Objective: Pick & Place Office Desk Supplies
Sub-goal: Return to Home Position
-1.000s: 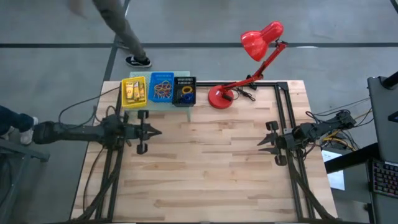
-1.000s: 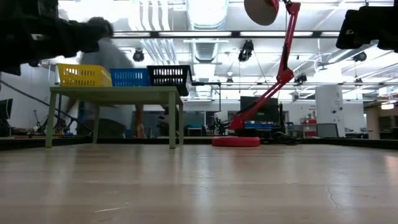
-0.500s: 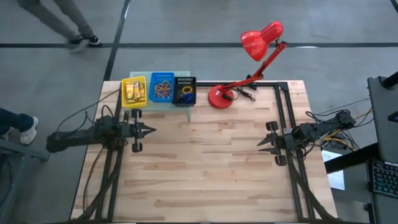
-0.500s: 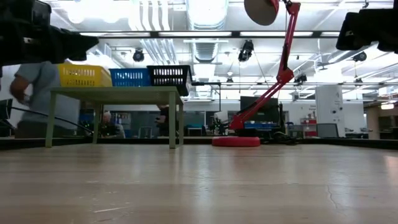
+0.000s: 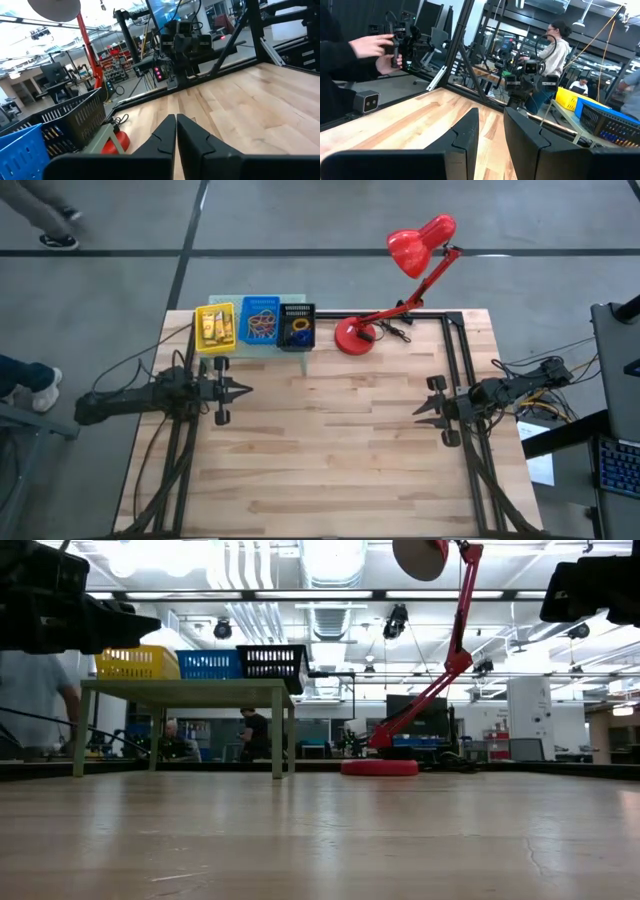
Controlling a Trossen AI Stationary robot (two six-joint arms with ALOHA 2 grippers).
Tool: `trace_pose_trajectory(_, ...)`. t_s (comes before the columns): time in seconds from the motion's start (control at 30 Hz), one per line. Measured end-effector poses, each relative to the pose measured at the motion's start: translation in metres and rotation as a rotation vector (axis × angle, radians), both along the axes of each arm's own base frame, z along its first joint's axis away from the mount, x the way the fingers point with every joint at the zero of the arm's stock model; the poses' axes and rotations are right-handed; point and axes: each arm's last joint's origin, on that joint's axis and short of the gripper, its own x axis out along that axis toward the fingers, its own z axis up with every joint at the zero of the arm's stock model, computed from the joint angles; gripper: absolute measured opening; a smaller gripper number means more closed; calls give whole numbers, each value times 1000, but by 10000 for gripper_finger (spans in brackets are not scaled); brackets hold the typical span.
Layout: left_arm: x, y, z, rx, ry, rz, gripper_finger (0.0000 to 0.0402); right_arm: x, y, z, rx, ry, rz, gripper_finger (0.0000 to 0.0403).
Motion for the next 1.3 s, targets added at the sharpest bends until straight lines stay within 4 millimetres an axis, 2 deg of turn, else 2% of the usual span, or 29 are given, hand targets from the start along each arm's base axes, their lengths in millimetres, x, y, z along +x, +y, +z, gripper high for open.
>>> trace_pose_trajectory(1.3, 0, 0, 0, -1, 2, 1, 23, 0, 0, 0, 0, 0, -1, 86)
